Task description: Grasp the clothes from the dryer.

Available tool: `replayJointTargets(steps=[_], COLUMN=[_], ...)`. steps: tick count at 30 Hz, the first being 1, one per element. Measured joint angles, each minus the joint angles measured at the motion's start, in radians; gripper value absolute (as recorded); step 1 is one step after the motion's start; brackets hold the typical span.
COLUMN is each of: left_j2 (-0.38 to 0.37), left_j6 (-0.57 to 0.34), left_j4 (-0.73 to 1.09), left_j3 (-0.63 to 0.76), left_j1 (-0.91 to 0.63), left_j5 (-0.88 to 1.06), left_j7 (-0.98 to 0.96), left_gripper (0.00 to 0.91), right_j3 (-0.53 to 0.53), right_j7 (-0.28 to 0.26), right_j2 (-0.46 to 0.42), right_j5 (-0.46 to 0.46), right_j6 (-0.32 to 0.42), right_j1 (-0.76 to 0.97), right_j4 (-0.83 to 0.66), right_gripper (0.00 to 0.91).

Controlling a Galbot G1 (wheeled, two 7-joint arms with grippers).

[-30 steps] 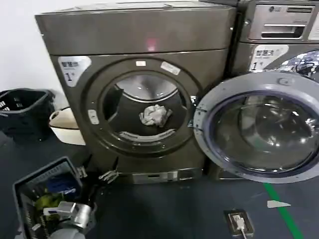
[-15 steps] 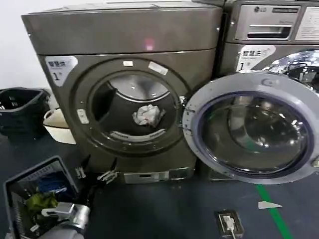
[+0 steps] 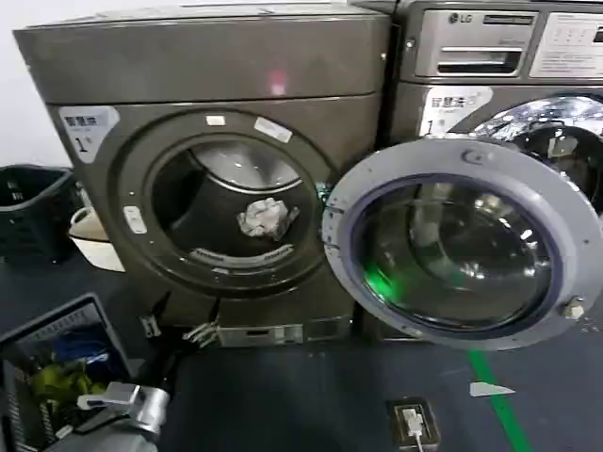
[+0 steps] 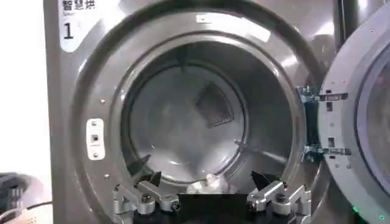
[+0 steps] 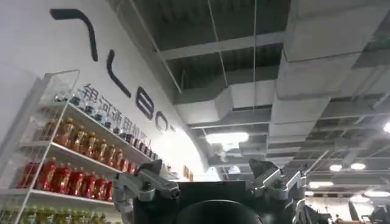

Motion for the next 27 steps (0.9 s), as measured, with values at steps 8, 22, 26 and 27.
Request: replayJointTargets(steps=[8, 22, 26, 27], left_j2=[0.008, 0.007, 0.008, 0.008], left_j6=[0.002, 0.003, 0.004, 0.004], left_j4=[0.005, 0.009, 0.011, 0.011], left_j3=[-0.017, -0.015, -0.015, -0.015], left_j1=[-0.010, -0.023, -0.025, -0.025], left_j5=[-0.011, -0.011, -0.011, -0.011], left_j7=[-0.001, -0.002, -0.002, -0.002], left_gripper=[0.907, 0.907, 0.907, 0.907], right_j3=[-0.009, -0.003, -0.004, -0.004], right_j7=[-0.010, -0.014, -0.012, -0.012], right_j2=[0.006, 0.010, 0.011, 0.011], right_j5=[0.019, 0.056, 0.059, 0.060], right_j6=[0.023, 0.099, 0.110, 0.111], right_j1=[0.000, -0.008, -0.008, -0.008], right_j4=[0.015, 0.000, 0.000, 0.000], right_gripper=[0.907, 0.907, 0.907, 0.907])
